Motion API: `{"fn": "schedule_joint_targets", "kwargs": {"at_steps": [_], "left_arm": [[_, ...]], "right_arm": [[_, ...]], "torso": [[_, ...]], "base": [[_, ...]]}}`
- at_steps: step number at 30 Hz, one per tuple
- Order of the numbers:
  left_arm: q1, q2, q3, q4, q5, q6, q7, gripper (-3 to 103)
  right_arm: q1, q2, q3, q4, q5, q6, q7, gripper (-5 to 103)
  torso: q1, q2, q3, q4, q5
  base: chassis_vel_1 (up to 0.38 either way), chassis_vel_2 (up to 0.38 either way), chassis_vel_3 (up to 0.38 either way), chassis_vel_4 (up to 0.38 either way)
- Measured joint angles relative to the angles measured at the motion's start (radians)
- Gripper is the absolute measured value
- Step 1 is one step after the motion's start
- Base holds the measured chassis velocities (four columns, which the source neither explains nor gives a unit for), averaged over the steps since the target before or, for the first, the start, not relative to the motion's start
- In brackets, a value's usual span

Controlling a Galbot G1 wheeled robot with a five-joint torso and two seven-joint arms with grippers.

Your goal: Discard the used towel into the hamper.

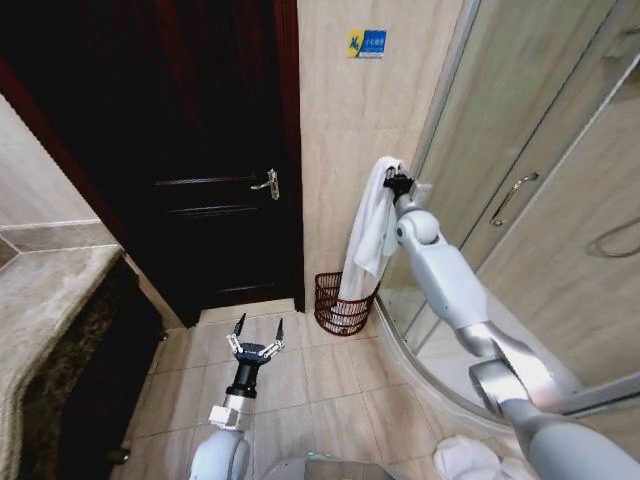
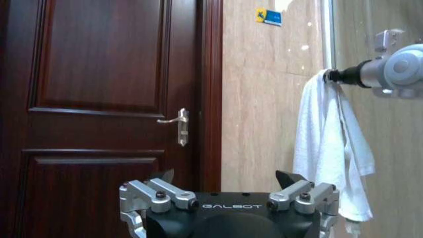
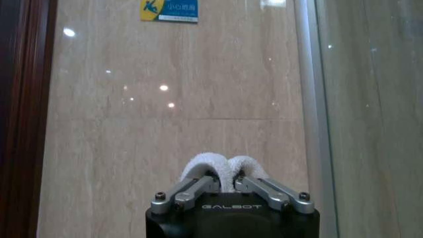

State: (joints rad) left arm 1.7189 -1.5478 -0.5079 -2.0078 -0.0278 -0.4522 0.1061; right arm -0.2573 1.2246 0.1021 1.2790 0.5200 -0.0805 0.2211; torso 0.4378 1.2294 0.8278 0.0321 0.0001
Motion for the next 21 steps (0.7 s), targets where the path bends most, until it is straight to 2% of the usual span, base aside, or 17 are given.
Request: {"fn": "schedule_joint_targets", "kwargs": {"at_steps": [6,12,21], "left_arm": [[-0.001,0.0,0.0,-0.001,0.0,0.0,0.0,100],[-0.009,-0.008,0.0,-0.002,0.004,0.005,0.0,100],[-0.004,-0.024,0.003,-0.001,0.015,0.005,0.005,100]], "right_arm": [[-0.009,-0.01,-0.006,0.008,-0.008,-0.001,-0.001,7],[-0.067,-0.017,-0.009,0.059,-0.034,-0.024,0.007,7],[-0.112,-0.021,-0.007,0.098,-0.042,-0.024,0.005,7]], "torso": [[-0.012,-0.026,-0.014,0.0,-0.0002],[-0.031,-0.069,-0.037,0.0001,0.0001],[-0.044,-0.095,-0.052,0.0001,-0.0001]], "base": [[0.0,0.0,0.0,0.0],[0.0,0.0,0.0,0.0],[0.0,0.0,0.0,0.0]]}}
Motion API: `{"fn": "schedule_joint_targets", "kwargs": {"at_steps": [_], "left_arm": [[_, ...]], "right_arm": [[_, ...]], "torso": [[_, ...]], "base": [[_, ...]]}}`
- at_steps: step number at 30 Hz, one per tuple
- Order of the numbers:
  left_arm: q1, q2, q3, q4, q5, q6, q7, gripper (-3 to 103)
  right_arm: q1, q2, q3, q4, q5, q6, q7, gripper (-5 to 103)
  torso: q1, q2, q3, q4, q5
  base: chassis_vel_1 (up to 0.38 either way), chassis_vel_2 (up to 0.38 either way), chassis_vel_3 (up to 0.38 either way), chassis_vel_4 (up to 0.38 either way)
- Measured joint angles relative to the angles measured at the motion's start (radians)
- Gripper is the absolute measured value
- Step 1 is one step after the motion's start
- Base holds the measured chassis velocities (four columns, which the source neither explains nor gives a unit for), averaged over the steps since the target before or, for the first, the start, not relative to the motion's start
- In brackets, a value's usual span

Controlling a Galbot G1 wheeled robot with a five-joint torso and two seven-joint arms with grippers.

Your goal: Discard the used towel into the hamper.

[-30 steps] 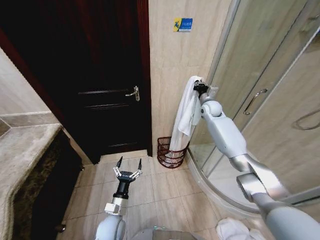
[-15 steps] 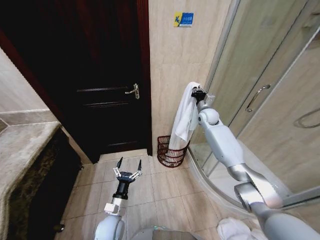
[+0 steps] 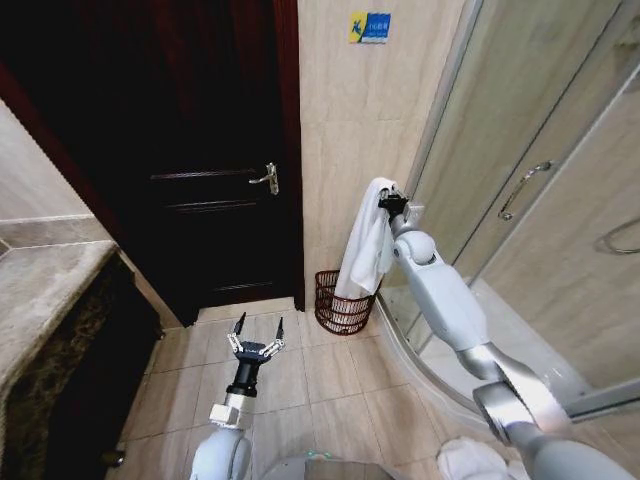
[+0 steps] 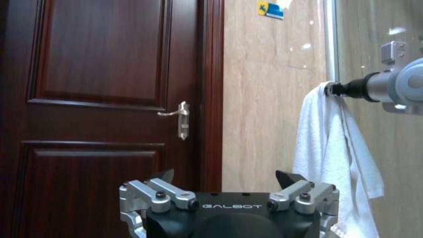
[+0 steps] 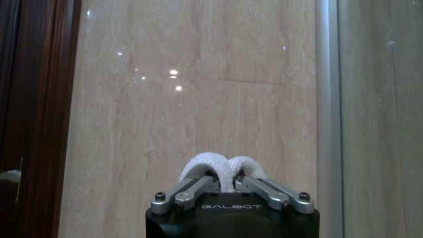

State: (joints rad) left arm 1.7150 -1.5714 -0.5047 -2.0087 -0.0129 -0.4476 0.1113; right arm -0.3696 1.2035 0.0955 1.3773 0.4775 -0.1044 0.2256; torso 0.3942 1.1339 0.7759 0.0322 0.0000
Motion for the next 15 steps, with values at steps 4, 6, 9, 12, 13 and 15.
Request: {"fn": "schedule_joint_targets", "kwargs": {"at_steps": [4,6,9,12,13,15], "left_arm": [[0.002,-0.009,0.002,0.002,0.01,-0.003,0.002,100],[0.002,-0.015,0.003,0.002,0.016,-0.003,0.003,100],[0.002,-0.02,0.005,0.002,0.021,-0.003,0.005,100],[0.003,-0.025,0.007,0.001,0.027,-0.004,0.006,100],[0.003,-0.026,0.007,0.001,0.028,-0.004,0.006,100],[0.003,-0.028,0.008,0.001,0.033,-0.005,0.008,100]], "right_arm": [[-0.012,-0.011,-0.006,0.022,0.001,-0.002,-0.005,7],[-0.012,-0.015,-0.009,0.025,0.002,-0.003,-0.009,7],[-0.012,-0.018,-0.009,0.026,0.004,-0.003,-0.012,7],[-0.017,-0.024,-0.009,0.029,0.008,-0.004,-0.015,7],[-0.019,-0.026,-0.009,0.03,0.009,-0.004,-0.017,7],[-0.026,-0.031,-0.009,0.032,0.01,-0.004,-0.025,7]], "torso": [[-0.01,-0.022,-0.012,-0.0002,0.0],[-0.016,-0.034,-0.019,-0.0002,0.0],[-0.021,-0.046,-0.025,-0.0001,0.0001],[-0.028,-0.061,-0.033,-0.0001,0.0],[-0.03,-0.065,-0.035,-0.0001,0.0],[-0.037,-0.08,-0.043,-0.0002,0.0001]], "base": [[0.0,0.0,0.0,0.0],[0.0,0.0,0.0,0.0],[0.0,0.0,0.0,0.0],[0.0,0.0,0.0,0.0],[0.0,0.0,0.0,0.0],[-0.077,0.052,0.067,-0.067]]}}
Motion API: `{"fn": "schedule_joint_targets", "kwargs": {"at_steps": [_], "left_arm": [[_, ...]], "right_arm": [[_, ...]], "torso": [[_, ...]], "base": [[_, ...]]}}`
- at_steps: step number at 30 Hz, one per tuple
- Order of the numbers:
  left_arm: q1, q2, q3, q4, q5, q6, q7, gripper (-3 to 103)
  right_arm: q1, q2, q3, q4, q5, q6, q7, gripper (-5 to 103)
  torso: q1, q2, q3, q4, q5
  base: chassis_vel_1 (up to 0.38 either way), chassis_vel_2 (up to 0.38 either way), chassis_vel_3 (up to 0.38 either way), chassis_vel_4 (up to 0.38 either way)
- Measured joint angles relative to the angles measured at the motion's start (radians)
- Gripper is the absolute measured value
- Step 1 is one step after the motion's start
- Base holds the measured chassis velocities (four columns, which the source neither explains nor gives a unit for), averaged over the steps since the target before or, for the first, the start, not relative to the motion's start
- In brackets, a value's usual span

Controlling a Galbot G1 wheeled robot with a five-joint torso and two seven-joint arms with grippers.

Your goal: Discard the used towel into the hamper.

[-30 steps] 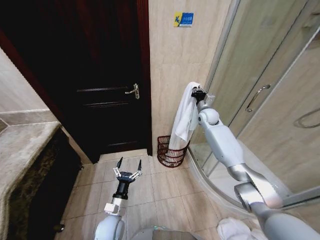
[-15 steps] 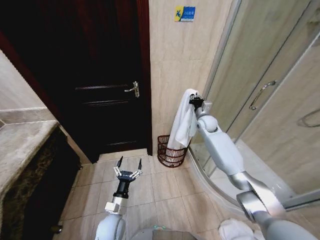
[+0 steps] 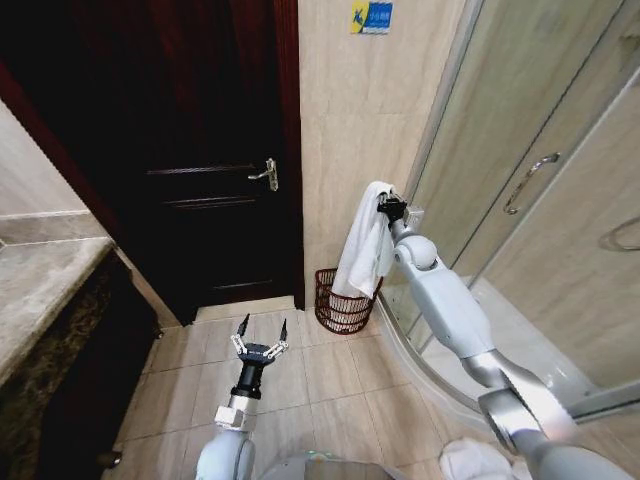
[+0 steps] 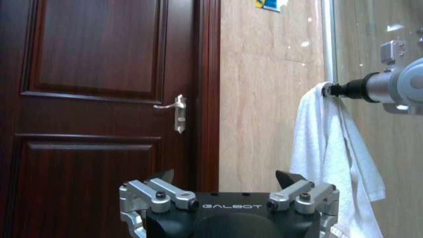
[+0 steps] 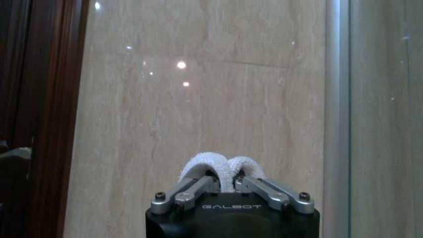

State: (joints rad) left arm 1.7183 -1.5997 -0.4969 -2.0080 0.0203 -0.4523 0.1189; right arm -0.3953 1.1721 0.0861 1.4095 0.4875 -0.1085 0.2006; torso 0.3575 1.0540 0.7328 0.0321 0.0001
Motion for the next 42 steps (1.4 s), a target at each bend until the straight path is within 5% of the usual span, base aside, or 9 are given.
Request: {"fn": "schedule_joint_targets", "kwargs": {"at_steps": [42], "left_arm": [[-0.001,-0.008,0.002,0.011,0.04,-0.003,0.016,100]], "right_arm": [[-0.15,-0.024,0.043,0.109,-0.045,0.003,-0.004,7]], "torso": [[-0.09,-0.201,-0.112,0.0001,-0.0001]], "base": [[-0.066,0.066,0.071,-0.073]]}}
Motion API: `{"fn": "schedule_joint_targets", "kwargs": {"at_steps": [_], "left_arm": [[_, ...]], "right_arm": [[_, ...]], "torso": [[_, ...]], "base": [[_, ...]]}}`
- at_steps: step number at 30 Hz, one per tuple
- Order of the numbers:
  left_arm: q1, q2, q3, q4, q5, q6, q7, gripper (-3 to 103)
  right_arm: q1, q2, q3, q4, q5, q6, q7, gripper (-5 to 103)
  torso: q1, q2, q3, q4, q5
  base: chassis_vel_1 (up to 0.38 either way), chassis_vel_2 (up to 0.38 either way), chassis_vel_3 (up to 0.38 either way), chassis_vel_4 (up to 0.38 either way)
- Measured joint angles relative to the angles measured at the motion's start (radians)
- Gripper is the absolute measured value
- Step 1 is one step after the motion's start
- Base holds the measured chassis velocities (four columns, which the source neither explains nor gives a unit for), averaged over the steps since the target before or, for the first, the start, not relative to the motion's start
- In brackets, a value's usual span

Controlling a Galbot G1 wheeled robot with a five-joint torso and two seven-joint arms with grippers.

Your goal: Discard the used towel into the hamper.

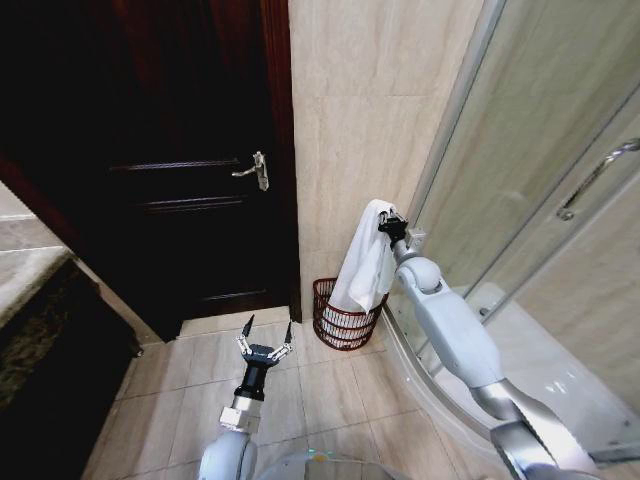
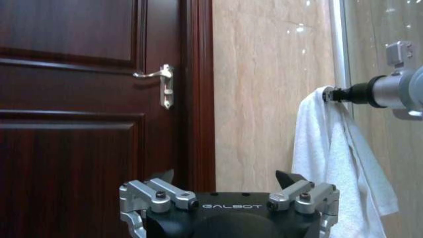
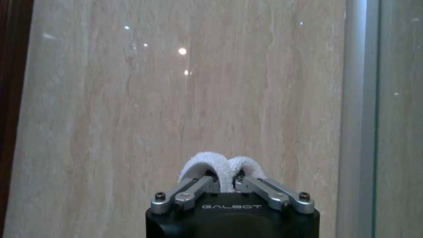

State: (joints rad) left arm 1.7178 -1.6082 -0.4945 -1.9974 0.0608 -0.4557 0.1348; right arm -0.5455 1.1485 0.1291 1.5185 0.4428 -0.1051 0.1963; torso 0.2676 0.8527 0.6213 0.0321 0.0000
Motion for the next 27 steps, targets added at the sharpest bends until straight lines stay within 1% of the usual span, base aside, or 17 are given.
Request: {"fn": "schedule_joint_targets", "kwargs": {"at_steps": [3,11,14,19,22,27], "left_arm": [[-0.005,0.0,-0.002,0.008,0.009,-0.003,0.0,100],[-0.005,0.0,-0.002,0.008,0.01,-0.005,0.0,100],[-0.005,0.0,-0.002,0.009,0.01,-0.006,0.0,100],[-0.007,0.0,-0.002,0.011,0.01,-0.006,0.0,100],[-0.01,0.0,0.0,0.015,0.008,-0.015,-0.001,100],[-0.013,0.0,0.001,0.02,0.006,-0.023,-0.004,100]], "right_arm": [[-0.01,0.002,-0.003,0.0,-0.01,0.009,0.0,7],[-0.027,0.011,-0.008,0.017,-0.018,0.01,0.01,7],[-0.046,0.016,-0.008,0.038,-0.022,0.01,0.018,7],[-0.058,0.017,-0.005,0.042,-0.031,0.015,0.018,7],[-0.071,0.018,0.0,0.053,-0.037,0.019,0.023,7],[-0.083,0.016,0.0,0.074,-0.039,0.019,0.027,7]], "torso": [[-0.008,-0.018,-0.01,-0.0001,-0.0001],[-0.02,-0.046,-0.026,0.0,0.0],[-0.029,-0.066,-0.037,0.0001,0.0001],[-0.036,-0.083,-0.047,-0.0001,0.0],[-0.045,-0.103,-0.058,-0.0001,0.0001],[-0.05,-0.116,-0.066,-0.0001,0.0001]], "base": [[-0.079,0.065,0.07,-0.081],[-0.073,0.071,0.08,-0.078],[-0.064,0.086,0.068,-0.076],[-0.073,0.075,0.056,-0.085],[-0.068,0.063,0.069,-0.066],[-0.067,0.067,0.079,-0.065]]}}
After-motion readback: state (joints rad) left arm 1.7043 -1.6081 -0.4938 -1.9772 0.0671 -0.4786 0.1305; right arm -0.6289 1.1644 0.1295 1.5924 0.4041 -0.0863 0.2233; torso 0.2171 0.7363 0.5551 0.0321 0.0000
